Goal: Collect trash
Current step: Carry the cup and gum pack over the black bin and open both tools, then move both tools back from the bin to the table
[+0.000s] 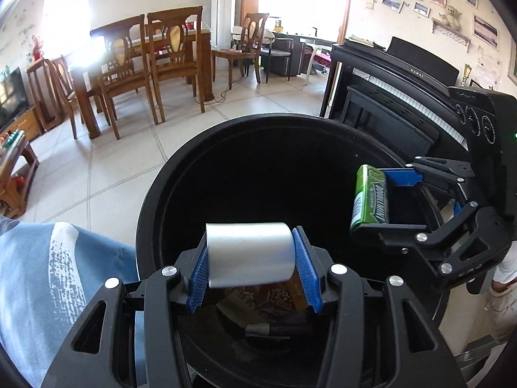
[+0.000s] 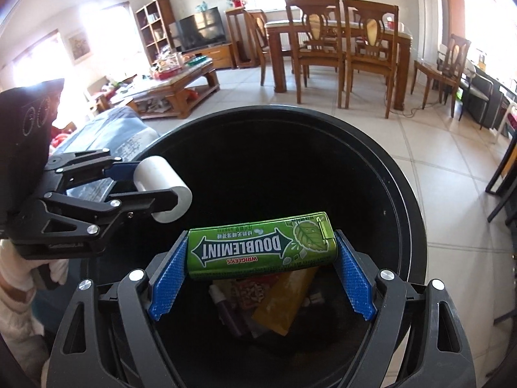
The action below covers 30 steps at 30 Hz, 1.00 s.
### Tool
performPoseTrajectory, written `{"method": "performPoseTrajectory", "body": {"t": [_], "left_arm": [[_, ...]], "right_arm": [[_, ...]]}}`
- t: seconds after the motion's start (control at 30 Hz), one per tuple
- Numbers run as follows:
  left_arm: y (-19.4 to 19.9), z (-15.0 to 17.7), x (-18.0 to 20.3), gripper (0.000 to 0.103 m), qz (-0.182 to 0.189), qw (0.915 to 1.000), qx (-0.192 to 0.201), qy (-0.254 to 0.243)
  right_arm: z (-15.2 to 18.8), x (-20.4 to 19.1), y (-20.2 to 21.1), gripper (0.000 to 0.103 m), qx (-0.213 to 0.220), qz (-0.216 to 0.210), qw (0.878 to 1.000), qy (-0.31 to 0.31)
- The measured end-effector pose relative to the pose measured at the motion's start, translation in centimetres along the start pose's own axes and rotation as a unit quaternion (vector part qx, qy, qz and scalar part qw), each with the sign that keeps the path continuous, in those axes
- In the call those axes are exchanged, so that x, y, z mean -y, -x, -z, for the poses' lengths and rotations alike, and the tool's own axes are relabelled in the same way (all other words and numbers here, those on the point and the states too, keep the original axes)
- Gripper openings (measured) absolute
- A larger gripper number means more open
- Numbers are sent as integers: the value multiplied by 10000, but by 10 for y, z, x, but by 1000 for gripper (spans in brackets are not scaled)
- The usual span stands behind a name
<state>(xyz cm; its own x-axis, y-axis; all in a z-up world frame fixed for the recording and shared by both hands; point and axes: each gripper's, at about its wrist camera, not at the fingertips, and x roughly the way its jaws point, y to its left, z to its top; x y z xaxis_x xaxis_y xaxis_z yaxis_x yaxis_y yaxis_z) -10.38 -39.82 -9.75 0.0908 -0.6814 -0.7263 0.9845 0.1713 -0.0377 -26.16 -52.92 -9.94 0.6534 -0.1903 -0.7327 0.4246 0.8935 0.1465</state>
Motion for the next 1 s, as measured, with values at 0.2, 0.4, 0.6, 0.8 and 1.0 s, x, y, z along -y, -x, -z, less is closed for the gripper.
{"method": "performPoseTrajectory", "body": {"t": [0.2, 0.4, 0.6, 0.8, 1.0], "left_arm": [[7, -1, 1, 55, -53, 10000, 19, -13], [27, 2, -3, 65, -6, 9997, 224, 92], [62, 13, -9, 88, -88, 9977, 592, 305], [107, 27, -25, 98, -432, 9919, 1027, 615], [145, 49, -50, 98, -791, 9857, 1147, 952]], "right_arm": [[-1, -4, -3, 84, -57, 99, 9999, 35], [-1, -6, -3, 86, -91, 31, 9999, -63], [-7, -19, 1, 89, -56, -62, 10000, -28], [-19, -47, 4, 94, 148, -365, 9992, 18], [-38, -94, -1, 94, 238, -733, 9967, 266]]}}
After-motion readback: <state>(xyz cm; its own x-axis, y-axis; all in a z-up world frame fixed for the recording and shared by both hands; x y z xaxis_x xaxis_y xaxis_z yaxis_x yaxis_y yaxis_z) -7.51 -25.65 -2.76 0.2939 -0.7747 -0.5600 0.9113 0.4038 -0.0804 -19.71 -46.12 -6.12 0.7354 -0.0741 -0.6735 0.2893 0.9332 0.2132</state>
